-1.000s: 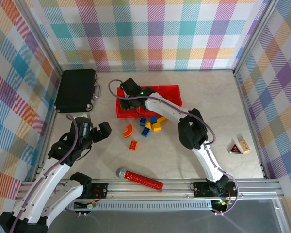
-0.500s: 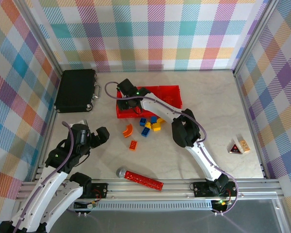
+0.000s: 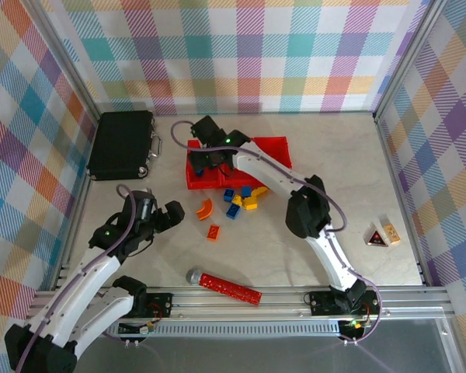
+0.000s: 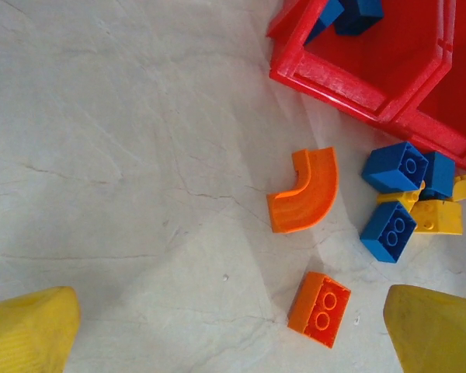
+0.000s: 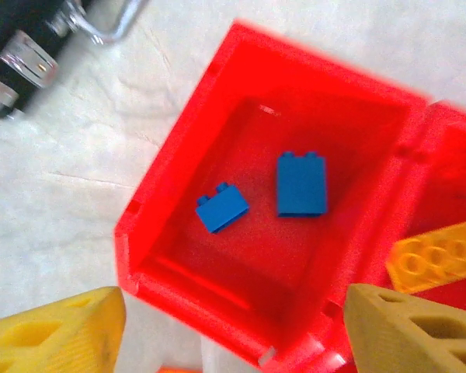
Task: Sort the legos into containers by color
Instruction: Place the lego in the container, then pick up the lego from the center of the table.
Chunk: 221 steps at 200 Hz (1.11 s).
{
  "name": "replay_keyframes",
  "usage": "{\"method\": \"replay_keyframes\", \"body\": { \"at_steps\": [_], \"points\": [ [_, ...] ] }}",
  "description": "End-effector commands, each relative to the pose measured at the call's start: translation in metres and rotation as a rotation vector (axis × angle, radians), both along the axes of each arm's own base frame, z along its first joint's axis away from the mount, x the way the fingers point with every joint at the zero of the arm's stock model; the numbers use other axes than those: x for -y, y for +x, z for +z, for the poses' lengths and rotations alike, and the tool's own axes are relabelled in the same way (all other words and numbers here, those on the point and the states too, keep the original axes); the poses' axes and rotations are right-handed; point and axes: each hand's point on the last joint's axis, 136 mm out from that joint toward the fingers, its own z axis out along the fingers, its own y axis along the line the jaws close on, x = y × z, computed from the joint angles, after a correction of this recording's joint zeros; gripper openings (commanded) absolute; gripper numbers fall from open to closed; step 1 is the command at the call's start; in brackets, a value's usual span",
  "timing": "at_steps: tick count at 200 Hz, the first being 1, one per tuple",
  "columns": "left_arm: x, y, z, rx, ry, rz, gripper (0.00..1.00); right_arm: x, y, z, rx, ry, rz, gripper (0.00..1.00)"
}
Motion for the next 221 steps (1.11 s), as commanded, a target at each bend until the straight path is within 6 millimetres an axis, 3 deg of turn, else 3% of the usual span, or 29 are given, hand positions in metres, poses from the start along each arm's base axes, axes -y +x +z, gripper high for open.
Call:
{"method": "replay_keyframes", "body": {
  "at_steps": [1, 40, 96, 155, 181, 221],
  "points": [
    [0.018, 0.016, 0.009, 0.057, -0.030, -0.059, 1.00, 0.036, -0.015, 0.062, 0.063, 0.043, -0.069, 0.79],
    [0.047, 0.028, 0.003, 0.020, 0.001, -0.171, 1.00, 0.087, -0.043, 0.054, 0.027, 0.096, -0.178, 0.83],
    [0.103, 0.023, -0.017, -0.056, 0.115, -0.417, 0.98, 0.188, -0.081, 0.027, 0.008, 0.128, -0.386, 0.91],
    [0.125, 0.021, -0.053, -0.204, 0.188, -0.455, 0.88, 0.274, -0.108, 0.019, 0.051, 0.184, -0.630, 0.94],
    [0.126, 0.014, -0.071, -0.287, 0.262, -0.471, 0.88, 0.302, -0.118, 0.014, 0.069, 0.204, -0.722, 0.97],
    [0.139, 0.005, -0.085, -0.327, 0.313, -0.525, 0.87, 0.323, -0.129, -0.001, 0.063, 0.214, -0.781, 0.98]
  ]
}}
